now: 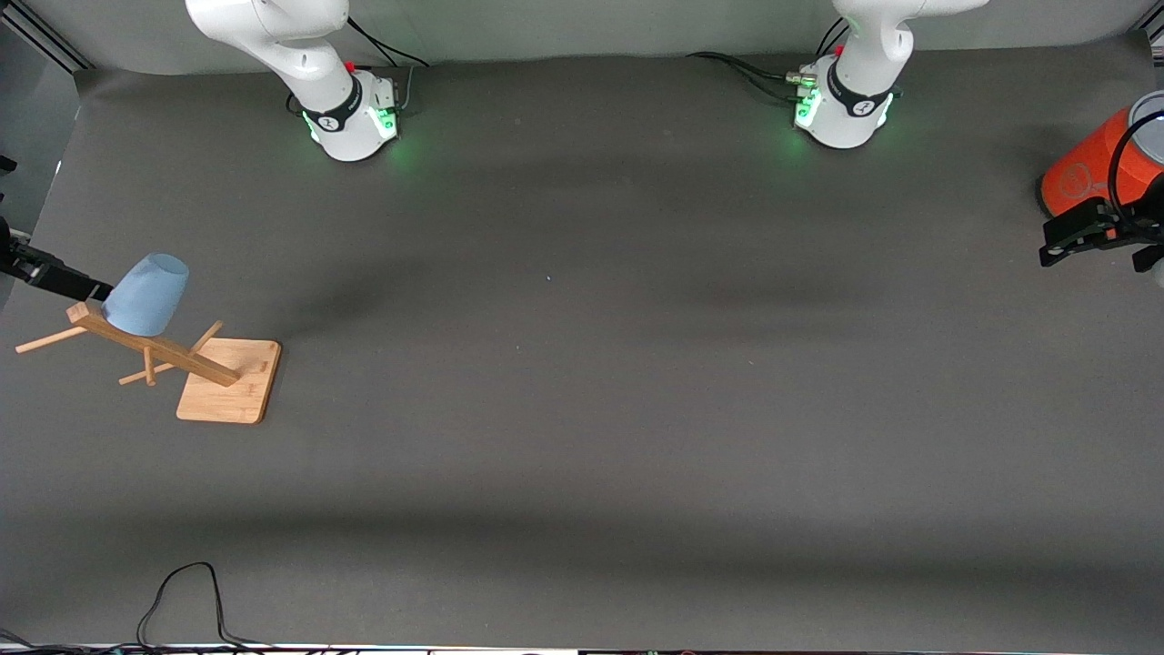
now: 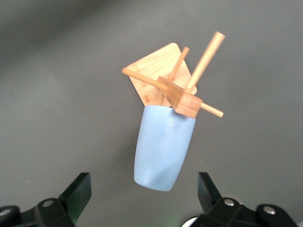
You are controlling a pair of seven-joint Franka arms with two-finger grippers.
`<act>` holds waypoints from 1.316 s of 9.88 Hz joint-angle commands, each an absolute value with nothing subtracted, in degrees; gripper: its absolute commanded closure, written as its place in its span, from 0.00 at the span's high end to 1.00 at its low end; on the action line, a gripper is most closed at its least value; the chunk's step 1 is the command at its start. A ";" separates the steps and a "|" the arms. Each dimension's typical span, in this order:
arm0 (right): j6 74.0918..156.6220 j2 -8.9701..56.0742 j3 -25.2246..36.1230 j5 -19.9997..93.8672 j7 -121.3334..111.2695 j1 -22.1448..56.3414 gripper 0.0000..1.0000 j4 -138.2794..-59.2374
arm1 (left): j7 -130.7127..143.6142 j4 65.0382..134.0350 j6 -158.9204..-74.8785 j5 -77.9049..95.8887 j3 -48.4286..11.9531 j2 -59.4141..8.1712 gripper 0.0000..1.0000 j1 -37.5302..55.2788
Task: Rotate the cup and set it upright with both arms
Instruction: 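Grasp the light blue cup on the wooden stand with the right gripper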
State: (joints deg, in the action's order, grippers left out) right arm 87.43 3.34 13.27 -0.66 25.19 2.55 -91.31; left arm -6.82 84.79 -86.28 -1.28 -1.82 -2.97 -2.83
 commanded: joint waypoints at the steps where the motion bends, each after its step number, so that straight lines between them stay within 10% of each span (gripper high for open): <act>1: 87.80 2.02 13.80 1.05 39.57 3.08 1.00 -92.99 | -7.47 84.90 -86.83 -0.97 -1.93 -2.11 1.00 -2.81; 13: 109.14 -4.31 16.35 1.93 46.41 3.16 1.00 -116.44 | -7.38 84.90 -86.57 -0.88 -2.02 -2.02 1.00 -2.90</act>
